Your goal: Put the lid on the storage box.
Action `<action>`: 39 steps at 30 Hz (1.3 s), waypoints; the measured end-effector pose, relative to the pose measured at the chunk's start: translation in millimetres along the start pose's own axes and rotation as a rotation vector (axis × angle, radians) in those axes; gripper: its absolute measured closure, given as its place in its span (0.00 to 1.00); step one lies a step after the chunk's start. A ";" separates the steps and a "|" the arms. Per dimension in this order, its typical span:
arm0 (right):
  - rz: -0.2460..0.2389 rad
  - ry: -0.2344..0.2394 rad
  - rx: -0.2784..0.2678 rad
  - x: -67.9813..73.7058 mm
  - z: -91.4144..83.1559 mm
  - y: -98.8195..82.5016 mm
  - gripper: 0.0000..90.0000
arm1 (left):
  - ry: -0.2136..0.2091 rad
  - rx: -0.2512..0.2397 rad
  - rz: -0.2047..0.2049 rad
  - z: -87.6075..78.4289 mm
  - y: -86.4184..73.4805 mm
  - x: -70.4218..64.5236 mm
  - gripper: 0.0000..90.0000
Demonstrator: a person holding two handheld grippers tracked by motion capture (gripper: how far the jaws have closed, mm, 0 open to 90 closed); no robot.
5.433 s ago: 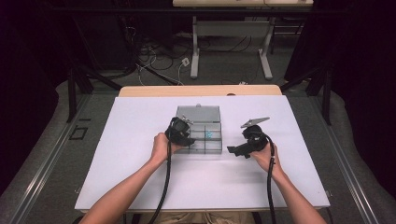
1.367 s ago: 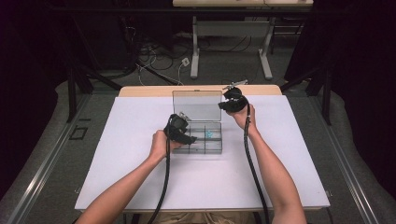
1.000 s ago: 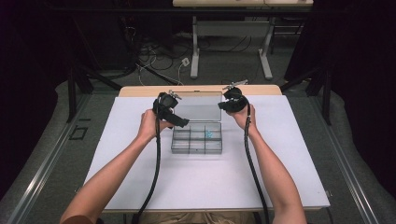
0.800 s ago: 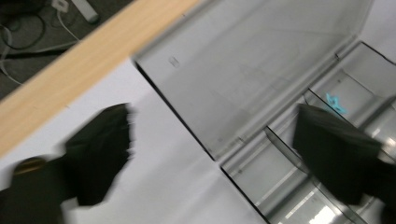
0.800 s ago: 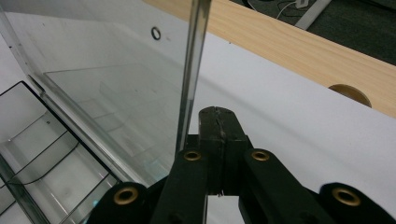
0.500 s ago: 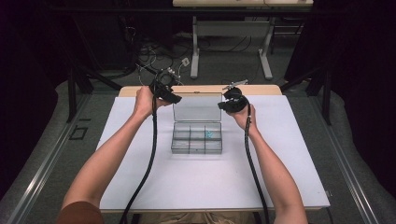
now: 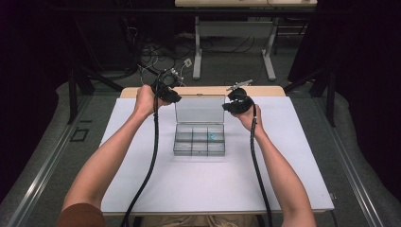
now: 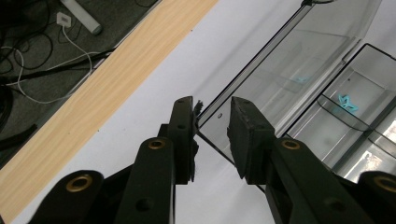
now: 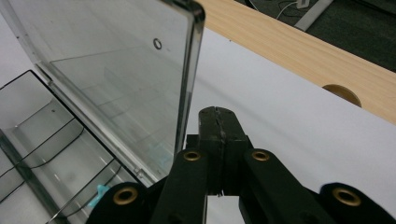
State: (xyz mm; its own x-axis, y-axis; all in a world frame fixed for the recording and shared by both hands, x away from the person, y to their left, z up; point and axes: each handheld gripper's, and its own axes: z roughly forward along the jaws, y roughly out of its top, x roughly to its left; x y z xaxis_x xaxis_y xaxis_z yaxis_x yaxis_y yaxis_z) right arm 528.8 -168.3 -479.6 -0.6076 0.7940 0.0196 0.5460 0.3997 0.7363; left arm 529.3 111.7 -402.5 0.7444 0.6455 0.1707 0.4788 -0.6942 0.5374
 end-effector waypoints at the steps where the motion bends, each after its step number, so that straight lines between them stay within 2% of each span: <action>1: 0.006 0.004 -0.005 0.8 -1.9 -0.2 1.00 | -0.002 0.001 0.002 -0.5 -0.1 -0.2 0.79; 6: -0.026 -0.010 0.025 2.6 -16.8 1.5 0.98 | -0.015 0.009 0.003 -3.3 -0.6 -1.3 0.80; 11: -0.044 0.005 0.074 5.1 -34.8 5.7 0.93 | -0.021 0.013 0.017 -6.0 -1.5 -2.3 0.81; 16: -0.087 0.010 0.082 8.8 -48.9 11.5 0.88 | -0.025 0.014 0.022 -8.1 -2.9 -3.9 0.81; 19: -0.088 0.023 0.090 12.3 -55.4 17.2 0.84 | -0.025 0.014 0.025 -8.9 -3.8 -5.1 0.81; 26: -0.112 0.046 0.113 18.7 -53.9 34.2 0.77 | -0.021 0.018 0.038 -10.8 -4.8 -7.6 0.82; 30: -0.106 0.074 0.121 20.9 -50.1 42.8 0.78 | -0.026 0.014 0.037 -11.7 -6.1 -8.5 0.82; 38: -0.108 0.069 0.131 23.4 -48.8 45.7 0.84 | -0.028 0.009 0.052 -13.3 -8.2 -10.3 0.82; 39: -0.115 0.065 0.133 23.8 -49.4 45.6 0.84 | -0.031 0.005 0.045 -13.5 -8.8 -10.9 0.82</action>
State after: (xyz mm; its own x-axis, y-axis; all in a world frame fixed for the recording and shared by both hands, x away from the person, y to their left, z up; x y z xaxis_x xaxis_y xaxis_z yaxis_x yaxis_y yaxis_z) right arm 510.7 -153.8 -412.2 -0.7043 0.7098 -0.0125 0.5395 0.5465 0.6405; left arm 510.7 115.1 -397.9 0.7793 0.6036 0.1685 0.4471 -0.7239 0.5255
